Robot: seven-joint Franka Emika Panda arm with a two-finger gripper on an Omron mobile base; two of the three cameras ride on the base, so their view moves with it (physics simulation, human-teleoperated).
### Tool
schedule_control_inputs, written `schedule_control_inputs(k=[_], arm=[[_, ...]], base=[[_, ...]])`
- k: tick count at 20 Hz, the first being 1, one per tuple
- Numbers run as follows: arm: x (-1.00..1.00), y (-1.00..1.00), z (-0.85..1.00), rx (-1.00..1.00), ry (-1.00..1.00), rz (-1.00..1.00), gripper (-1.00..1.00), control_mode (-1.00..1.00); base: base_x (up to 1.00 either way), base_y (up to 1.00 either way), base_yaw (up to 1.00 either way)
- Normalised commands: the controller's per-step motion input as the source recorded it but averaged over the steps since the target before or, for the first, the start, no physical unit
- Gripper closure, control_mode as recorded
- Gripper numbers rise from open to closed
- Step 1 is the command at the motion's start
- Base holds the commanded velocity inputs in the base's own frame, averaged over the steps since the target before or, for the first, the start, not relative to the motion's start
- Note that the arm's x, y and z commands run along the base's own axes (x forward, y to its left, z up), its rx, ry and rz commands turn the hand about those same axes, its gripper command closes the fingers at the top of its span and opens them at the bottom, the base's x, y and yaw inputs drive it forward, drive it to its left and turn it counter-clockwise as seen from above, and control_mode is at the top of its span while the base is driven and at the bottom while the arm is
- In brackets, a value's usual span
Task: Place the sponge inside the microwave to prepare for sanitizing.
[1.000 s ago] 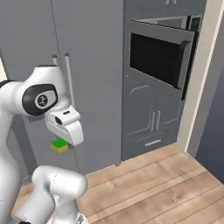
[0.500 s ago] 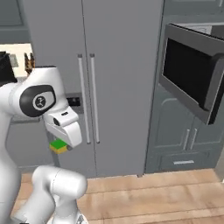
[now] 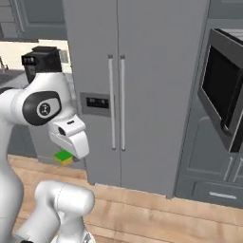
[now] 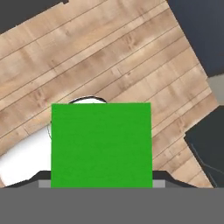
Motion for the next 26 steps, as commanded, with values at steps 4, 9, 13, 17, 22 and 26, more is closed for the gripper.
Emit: schedule_control_inputs(k=[4,9,13,17,22,26], arm=[[0.00,0.00,0.00,0.00,0.00,0.00,1.00,1.00],[0.00,0.00,0.00,0.00,0.00,0.00,1.00,1.00],[0.00,0.00,0.00,0.00,0.00,0.00,1.00,1.00],[0.00,0.00,0.00,0.00,0.00,0.00,1.00,1.00],[0.00,0.00,0.00,0.00,0.00,0.00,1.00,1.00],[0.00,0.00,0.00,0.00,0.00,0.00,1.00,1.00]], base=[[-0.63,-0.65,0.48],[-0.51,-0.85,0.38],[-0.59,-0.91,0.27],[-0.78,-0.67,0.19],[-0.71,-0.72,0.16],[-0.41,-0.82,0.16]])
